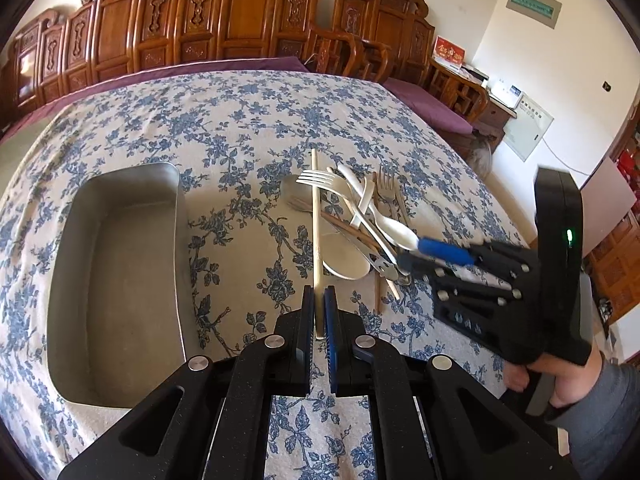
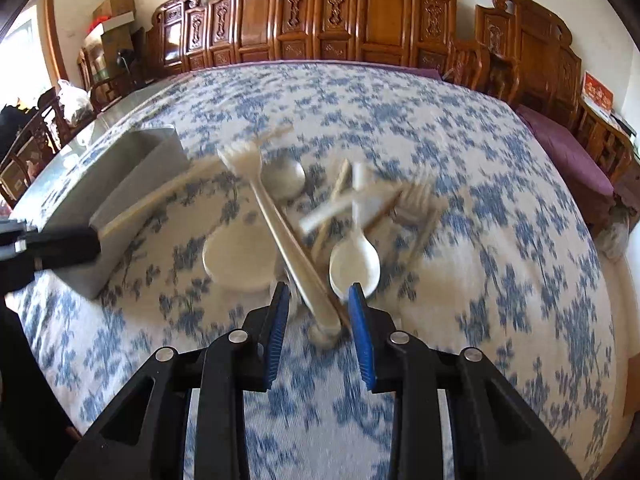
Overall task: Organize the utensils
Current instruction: 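Grasp a wooden chopstick with the left tool while the right tool grasps a white plastic fork, then lift and carry the chopstick with the left tool while the right tool carries the fork to the tray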
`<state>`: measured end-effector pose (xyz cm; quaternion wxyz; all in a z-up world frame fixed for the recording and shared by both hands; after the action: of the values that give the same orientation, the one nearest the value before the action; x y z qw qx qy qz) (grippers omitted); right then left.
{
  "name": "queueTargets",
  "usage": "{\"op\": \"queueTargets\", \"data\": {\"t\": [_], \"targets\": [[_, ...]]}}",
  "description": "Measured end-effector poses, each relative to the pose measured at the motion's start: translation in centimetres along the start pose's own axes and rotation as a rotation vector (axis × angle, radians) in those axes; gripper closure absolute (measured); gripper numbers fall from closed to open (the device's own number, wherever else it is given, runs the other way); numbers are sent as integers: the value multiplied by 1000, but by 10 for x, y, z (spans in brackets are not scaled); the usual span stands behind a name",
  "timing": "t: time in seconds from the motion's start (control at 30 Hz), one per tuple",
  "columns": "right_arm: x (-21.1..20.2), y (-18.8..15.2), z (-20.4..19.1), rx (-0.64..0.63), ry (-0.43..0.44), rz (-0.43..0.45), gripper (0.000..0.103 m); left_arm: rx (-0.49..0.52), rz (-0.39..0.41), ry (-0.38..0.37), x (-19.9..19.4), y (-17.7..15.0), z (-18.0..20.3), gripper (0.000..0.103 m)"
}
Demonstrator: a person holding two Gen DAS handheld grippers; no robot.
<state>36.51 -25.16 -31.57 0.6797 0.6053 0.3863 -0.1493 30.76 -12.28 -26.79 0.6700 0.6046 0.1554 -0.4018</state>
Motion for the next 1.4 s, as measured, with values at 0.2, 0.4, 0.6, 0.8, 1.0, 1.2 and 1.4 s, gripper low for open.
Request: {"op": "queueTargets", "data": {"t": [0.2,0.4,0.6,0.8,1.0,1.2,1.4], "targets": [[17,20,-11,-51,15,1,70,-3,2,-32,-1,2,3,99],[29,23,-13,-75,-2,-23,90,7,20,-53,-7,6,9,99],[14,32,-16,-65,8,8,99,3,48,-42,-18,12,3,99],[-13,45,-25,-36,32,42,99,11,87,-8,-38,21,-5,99],[-35,51,-33,-22,31,56,99,21,107,27,-56,27,-12,99],[-49,52,-46,-25,40,67,99,33,121,66,-76,26,-22,99],[-56,53,-65,-43,51,71,99,30,122,102,-90,20,-40,99]]}}
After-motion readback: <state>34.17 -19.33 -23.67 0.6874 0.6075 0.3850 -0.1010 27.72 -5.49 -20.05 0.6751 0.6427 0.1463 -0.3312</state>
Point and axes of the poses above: each gripper's, at about its wrist camera, not at the fingertips, and x roughly the way its jaws point, z to its right, y to its top, the point moved 8 cm from there along x, roughly the way its jaws point, and after that the axes turned 7 degrees about z, right-handed, at the moved point
